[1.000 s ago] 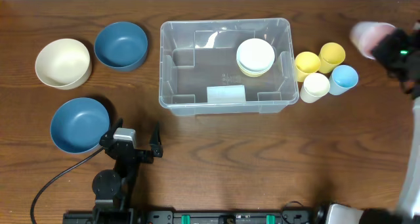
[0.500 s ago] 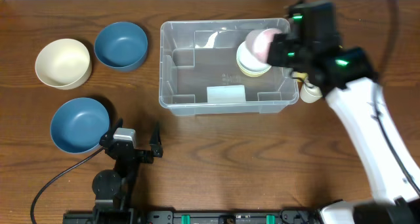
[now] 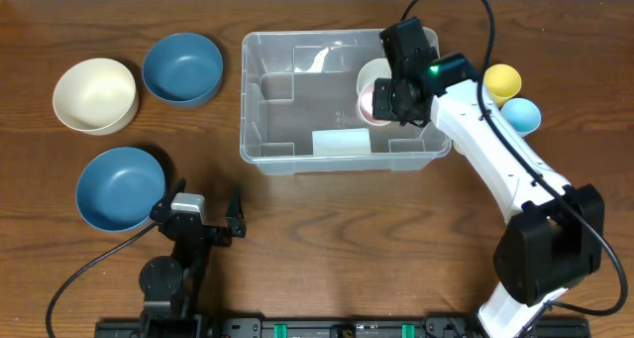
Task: Pack container
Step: 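Carry the pink cup into the bin and set it down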
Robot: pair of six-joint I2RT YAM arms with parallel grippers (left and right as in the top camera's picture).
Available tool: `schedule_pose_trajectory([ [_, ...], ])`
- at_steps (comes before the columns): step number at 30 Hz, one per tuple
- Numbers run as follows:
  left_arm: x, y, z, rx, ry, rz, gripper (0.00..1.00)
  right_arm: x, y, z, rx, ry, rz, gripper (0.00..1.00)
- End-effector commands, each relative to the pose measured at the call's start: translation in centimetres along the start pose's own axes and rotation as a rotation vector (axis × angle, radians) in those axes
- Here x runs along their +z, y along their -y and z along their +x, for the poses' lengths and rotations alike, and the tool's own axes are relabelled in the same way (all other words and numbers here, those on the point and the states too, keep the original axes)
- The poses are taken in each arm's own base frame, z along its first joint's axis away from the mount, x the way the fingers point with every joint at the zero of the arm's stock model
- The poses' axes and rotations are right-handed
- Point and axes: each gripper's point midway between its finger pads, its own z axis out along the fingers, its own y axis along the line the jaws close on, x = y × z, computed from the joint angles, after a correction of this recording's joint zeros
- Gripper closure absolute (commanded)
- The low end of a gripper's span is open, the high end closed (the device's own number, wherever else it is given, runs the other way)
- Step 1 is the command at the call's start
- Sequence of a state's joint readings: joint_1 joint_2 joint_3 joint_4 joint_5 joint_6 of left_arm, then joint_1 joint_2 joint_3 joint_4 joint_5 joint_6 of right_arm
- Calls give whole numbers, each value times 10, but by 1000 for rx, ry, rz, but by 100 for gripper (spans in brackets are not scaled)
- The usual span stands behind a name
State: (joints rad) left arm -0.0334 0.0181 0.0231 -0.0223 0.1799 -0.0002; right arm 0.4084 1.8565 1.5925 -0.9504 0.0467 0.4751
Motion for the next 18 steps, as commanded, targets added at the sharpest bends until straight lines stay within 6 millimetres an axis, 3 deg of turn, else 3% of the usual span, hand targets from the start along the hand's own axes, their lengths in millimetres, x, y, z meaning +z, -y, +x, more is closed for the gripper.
schedule_pose_trajectory([
  [1,1,-1,17,-2,-52,3,2,-2,-11,7,-21,-4,7,99],
  [6,1,-1,17,-2,-52,3,2,3,-14,21,-52,-22,40,99],
  [12,1,-1,17,-2,-52,3,2,27,-1,35,-50,-32,89,99],
  [18,1,-1,17,-2,-52,3,2,46,13,37,-28,-13,110,99],
])
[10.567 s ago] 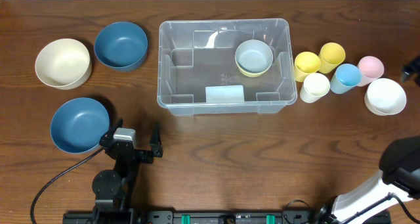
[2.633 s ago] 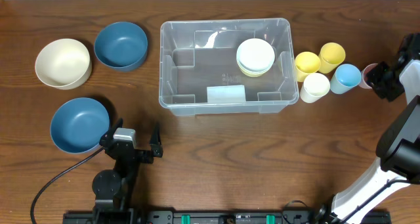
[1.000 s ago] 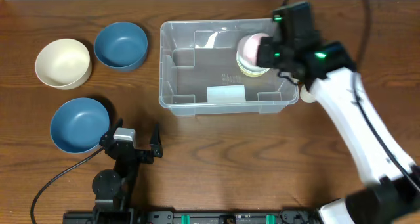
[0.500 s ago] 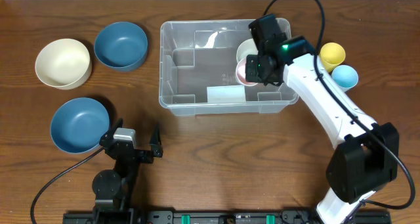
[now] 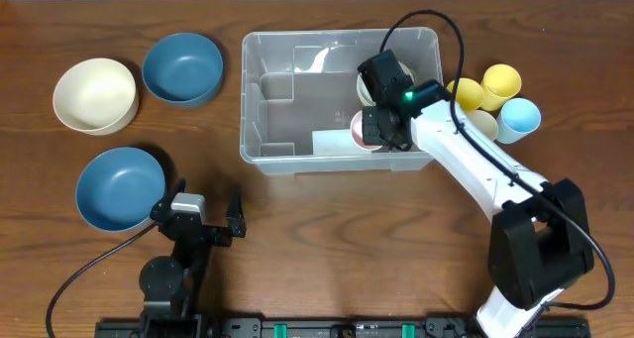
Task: Pack container
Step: 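Carry the pink cup into the bin and set it down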
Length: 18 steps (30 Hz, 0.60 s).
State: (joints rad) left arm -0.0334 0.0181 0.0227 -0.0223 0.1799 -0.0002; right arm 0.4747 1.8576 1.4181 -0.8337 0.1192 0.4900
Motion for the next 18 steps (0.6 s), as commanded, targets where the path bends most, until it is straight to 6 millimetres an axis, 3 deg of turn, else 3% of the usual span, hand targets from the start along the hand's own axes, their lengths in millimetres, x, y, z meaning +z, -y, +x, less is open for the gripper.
schedule_pose_trajectory([
  [1,1,-1,17,-2,-52,3,2,12,13,0,28,12,39,99],
  [10,1,-1,17,-2,-52,3,2,30,16,5,34,34,35,95],
  [18,1,-1,17,-2,-52,3,2,31,19,3,30,49,53,66],
])
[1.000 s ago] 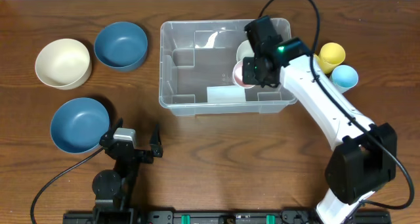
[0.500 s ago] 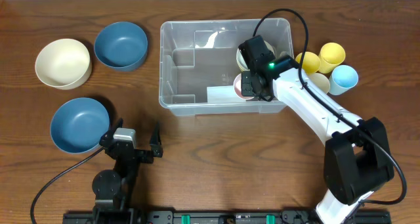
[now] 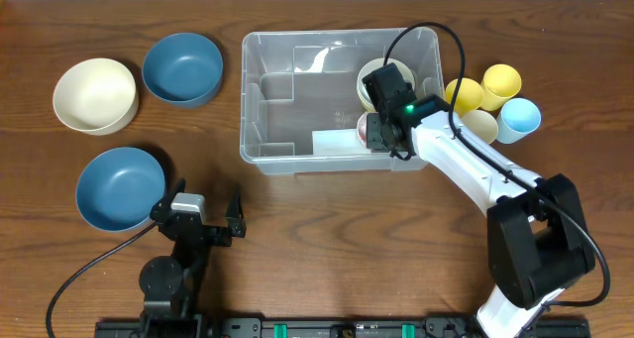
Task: Pack container
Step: 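Carry the pink cup into the bin and set it down, then release the pink cup and move the right gripper to the light-blue cup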
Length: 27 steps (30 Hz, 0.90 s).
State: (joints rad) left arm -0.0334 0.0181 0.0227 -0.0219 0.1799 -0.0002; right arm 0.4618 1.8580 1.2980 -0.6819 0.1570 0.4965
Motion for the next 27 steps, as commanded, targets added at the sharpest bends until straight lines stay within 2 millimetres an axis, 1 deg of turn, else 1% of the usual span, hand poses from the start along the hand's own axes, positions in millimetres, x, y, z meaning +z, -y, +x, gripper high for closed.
schedule_pose_trajectory([
  [1,1,-1,17,-2,-52,3,2,5,6,-1,4,8,29,65],
  [4,1,-1,17,-2,-52,3,2,4,4,-6,-20,25,19,61],
  [9,1,-1,17,-2,-52,3,2,0,-1,-16,-29,54,5,59],
  [12,1,-1,17,-2,-52,3,2,-5,-4,-25,-31,76,-6,57],
  [15,1,-1,17,-2,-52,3,2,-15,-7,-37,-30,100,-16,55],
  [18,1,-1,17,-2,-52,3,2,-29,-8,-52,-24,122,-23,53],
  [22,1,-1,17,-2,-52,3,2,-53,-7,-73,-16,148,-28,52],
  [24,1,-1,17,-2,-52,3,2,-67,-4,-83,-4,155,-27,52],
  [27,1,-1,17,-2,-52,3,2,-89,8,-93,19,147,-11,51],
])
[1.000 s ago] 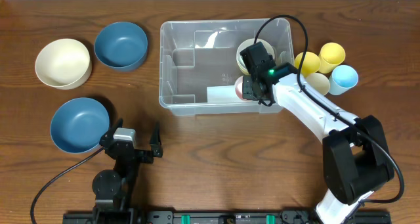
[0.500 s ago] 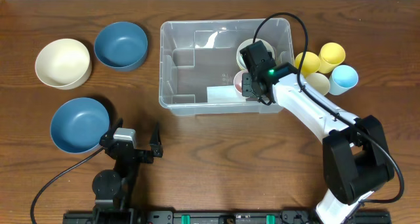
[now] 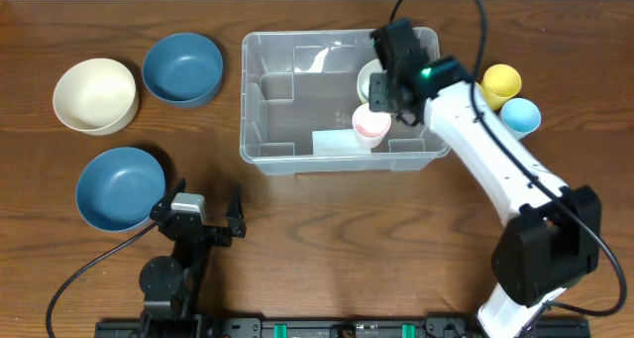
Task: Pack container
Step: 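Release the pink cup and move the right gripper to the light-blue cup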
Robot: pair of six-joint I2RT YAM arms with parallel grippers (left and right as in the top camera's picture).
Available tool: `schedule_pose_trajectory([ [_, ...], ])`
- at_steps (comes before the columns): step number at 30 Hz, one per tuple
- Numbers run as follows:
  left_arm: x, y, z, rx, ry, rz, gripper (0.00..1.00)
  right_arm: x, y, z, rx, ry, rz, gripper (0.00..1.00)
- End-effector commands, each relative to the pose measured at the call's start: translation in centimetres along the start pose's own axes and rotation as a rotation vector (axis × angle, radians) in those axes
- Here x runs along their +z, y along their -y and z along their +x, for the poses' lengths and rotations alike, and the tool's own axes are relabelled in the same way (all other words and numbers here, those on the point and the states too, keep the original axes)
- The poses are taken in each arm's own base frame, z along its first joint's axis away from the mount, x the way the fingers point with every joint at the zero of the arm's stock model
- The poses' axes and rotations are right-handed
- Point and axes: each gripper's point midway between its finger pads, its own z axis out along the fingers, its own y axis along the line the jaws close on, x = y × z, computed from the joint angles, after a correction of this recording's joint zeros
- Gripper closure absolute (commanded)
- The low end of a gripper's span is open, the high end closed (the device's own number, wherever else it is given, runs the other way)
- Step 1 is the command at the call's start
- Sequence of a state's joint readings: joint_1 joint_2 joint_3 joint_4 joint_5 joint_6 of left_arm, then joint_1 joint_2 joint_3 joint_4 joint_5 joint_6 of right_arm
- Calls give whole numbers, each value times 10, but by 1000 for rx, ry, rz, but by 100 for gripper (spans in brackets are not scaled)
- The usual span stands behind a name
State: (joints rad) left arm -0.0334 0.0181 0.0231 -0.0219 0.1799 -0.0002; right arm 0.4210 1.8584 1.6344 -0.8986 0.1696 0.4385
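Observation:
A clear plastic container stands at mid-table. Inside it, at the right end, a pink cup stands upright on the floor. Just behind it a cream cup shows partly under my right gripper. The right gripper hovers over the container's right end, above and behind the pink cup, open and holding nothing. A yellow cup and a light blue cup stand on the table right of the container. My left gripper rests open near the front edge.
Two blue bowls and a cream bowl sit on the left side of the table. The right arm crosses the ground between the container and the loose cups, hiding whatever lies beneath it.
The right gripper was down on the pink cup at the container's floor. Now it is higher and farther back, and the cup stands free. The arm again covers two cups right of the container.
The right gripper held the pink cup over the container's right end, beside a cream cup inside. Then it was lower and more to the left, then down at the floor by the front wall. Now the cup stands alone there and the gripper is raised.

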Motion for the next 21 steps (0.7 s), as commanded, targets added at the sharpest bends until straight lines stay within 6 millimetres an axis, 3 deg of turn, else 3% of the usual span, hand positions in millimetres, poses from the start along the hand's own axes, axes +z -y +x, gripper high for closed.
schedule_pose_trajectory([
  [1,1,-1,17,-2,-53,3,2,-21,18,-24,30,27,25,51],
  [8,1,-1,17,-2,-53,3,2,-49,93,-29,218,-54,133,46],
  [13,1,-1,17,-2,-53,3,2,-46,153,-17,367,-132,176,46],
  [21,1,-1,17,-2,-53,3,2,-33,218,18,513,-245,254,47],
])
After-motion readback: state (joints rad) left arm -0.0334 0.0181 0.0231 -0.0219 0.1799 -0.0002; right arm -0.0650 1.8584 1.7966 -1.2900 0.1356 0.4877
